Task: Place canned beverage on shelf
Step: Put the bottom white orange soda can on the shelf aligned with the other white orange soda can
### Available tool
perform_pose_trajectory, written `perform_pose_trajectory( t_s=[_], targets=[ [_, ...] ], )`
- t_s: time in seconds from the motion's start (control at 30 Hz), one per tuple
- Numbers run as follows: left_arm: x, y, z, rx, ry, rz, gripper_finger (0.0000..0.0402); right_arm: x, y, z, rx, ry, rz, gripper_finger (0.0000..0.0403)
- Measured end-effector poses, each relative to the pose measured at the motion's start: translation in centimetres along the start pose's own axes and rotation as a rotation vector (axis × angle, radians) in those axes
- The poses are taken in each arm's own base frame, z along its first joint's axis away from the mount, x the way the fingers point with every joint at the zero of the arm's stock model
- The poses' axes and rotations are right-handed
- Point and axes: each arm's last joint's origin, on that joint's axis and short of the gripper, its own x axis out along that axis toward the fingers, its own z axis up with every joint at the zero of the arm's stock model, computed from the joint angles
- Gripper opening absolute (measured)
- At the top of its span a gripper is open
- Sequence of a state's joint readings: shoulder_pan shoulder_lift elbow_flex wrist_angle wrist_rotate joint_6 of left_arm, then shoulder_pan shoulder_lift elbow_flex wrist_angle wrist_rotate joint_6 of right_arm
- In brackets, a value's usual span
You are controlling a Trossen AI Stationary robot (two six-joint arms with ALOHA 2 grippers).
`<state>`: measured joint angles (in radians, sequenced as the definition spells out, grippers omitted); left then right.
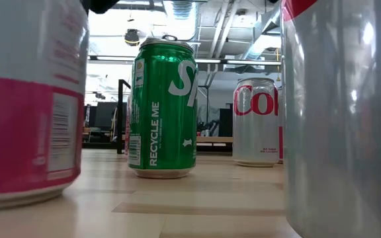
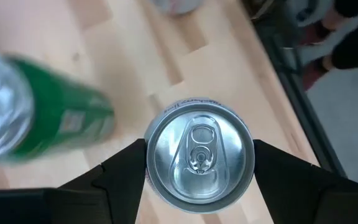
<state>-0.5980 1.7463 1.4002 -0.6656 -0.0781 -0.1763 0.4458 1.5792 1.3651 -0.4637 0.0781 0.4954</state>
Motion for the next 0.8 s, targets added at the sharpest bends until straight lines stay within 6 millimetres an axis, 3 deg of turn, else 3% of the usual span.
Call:
perform_pose_trajectory(
  t_s=[0.47,0.8],
  targets=[
    [-3.4,1.1,-0.9,-0.314,-0.013,0.202,0.0250,-2.5,0.6,0.2,0.030,-0.026,0.027,0.0265],
    [-6.7,3.3,-1.5,-0.422,-0.021,0.267,0.0250,-7.9,-0.1,1.0,0.039,-0.133,-0.012,0.0265]
  ],
)
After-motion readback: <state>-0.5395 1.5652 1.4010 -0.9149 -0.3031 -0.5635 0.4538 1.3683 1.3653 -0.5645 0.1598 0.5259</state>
